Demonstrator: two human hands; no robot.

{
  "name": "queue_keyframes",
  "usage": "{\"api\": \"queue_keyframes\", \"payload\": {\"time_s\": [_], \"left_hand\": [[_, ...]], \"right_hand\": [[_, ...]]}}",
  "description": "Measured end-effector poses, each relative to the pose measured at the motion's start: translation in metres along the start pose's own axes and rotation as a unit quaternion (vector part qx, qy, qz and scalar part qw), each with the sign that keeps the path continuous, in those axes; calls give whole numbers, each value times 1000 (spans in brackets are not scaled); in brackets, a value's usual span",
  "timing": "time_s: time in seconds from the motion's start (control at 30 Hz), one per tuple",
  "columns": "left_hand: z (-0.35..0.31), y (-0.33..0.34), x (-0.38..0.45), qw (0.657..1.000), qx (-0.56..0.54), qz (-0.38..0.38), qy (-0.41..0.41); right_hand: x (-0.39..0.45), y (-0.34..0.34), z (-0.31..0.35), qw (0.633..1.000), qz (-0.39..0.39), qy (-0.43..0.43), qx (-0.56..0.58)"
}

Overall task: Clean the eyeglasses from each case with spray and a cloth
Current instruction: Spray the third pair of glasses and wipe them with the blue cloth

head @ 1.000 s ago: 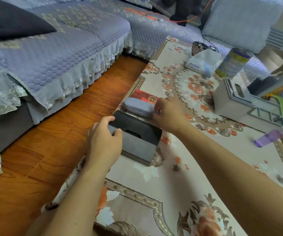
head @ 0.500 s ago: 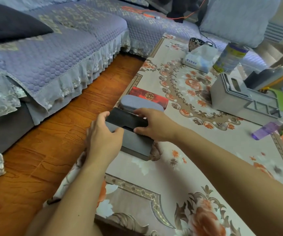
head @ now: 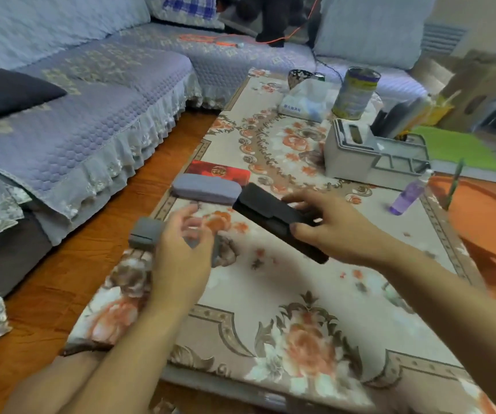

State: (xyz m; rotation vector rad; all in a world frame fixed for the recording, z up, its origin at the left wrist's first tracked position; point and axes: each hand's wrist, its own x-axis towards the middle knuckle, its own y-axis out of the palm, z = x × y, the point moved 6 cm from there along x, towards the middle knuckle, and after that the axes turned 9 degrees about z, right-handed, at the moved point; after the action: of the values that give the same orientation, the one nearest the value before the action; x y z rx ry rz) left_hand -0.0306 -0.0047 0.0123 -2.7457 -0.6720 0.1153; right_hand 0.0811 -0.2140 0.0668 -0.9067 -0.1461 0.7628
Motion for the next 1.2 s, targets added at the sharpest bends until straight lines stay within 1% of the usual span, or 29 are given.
{"api": "queue_keyframes", "payload": {"time_s": [0.03, 0.07, 0.1, 0.13, 0.17, 0.2, 0.27, 0.33, 0.37, 0.4, 0.47, 0.53, 0.6, 0.63, 0.7, 0.73, 0.8, 0.83, 0.9, 0.93, 0.97, 1.0, 1.07, 1.13, 1.17, 1.2], "left_hand": [[-6, 31, -17, 993, -63, 93, -32], [-11, 67, -39, 969, -137, 193, -77], [-16, 100, -62, 930, -207, 278, -124], [-20, 126, -83, 890, -269, 332, -158], [-25, 148, -99, 862, -312, 357, -177], [-30, 162, -109, 849, -341, 361, -180], [-32, 177, -119, 836, -384, 348, -182], [-30, 182, -121, 831, -408, 327, -191], [-28, 184, -121, 832, -411, 320, -193], [-27, 185, -122, 834, -408, 316, -194], [-27, 188, -122, 838, -401, 314, -194], [-26, 194, -121, 835, -403, 324, -189], [-25, 198, -117, 826, -417, 330, -187], [-23, 198, -114, 823, -423, 328, -191], [-17, 200, -108, 819, -424, 328, -204], [-14, 202, -107, 820, -417, 330, -210], [-10, 202, -105, 834, -395, 324, -208], [-9, 200, -101, 846, -385, 308, -202], [-7, 190, -89, 874, -372, 257, -179], [-6, 184, -82, 893, -343, 239, -165], [-5, 179, -76, 920, -280, 233, -146], [-4, 175, -70, 944, -190, 240, -126], [-2, 172, -61, 967, -27, 241, -82], [-2, 169, -56, 971, 85, 221, -41], [-1, 169, -54, 964, 151, 218, -18], [-1, 169, -53, 950, 222, 221, 1]], "right_hand": [[-28, 1, -13, 999, -17, 14, 27], [-55, 4, -25, 998, -35, 26, 43], [-78, 8, -33, 997, -46, 29, 56], [-94, 14, -38, 996, -47, 22, 71], [-111, 18, -45, 995, -49, 17, 84], [-124, 21, -50, 995, -52, 11, 84], [-144, 19, -63, 997, -57, -4, 43], [-156, 17, -80, 999, -43, -12, -2], [-162, 17, -89, 999, -39, -15, -3], [-166, 18, -97, 999, -39, -18, 16], [-173, 24, -110, 994, -52, -14, 94], [-175, 28, -115, 984, -72, -4, 165], [-171, 20, -115, 978, -112, 5, 178], [-167, 13, -117, 968, -142, 17, 205], [-157, -2, -128, 921, -199, 66, 327], [-151, -6, -135, 897, -206, 96, 380], [-141, -8, -149, 863, -199, 143, 442], [-136, -7, -157, 856, -193, 161, 451], [-130, -7, -173, 863, -184, 185, 433], [-125, -7, -181, 867, -181, 193, 422], [-122, -6, -188, 871, -178, 199, 413], [-118, -6, -194, 873, -179, 205, 404], [-109, -5, -205, 886, -187, 221, 361], [-102, -9, -213, 910, -197, 238, 276], [-100, -12, -216, 920, -198, 240, 238], [-98, -13, -218, 929, -191, 242, 203]]}}
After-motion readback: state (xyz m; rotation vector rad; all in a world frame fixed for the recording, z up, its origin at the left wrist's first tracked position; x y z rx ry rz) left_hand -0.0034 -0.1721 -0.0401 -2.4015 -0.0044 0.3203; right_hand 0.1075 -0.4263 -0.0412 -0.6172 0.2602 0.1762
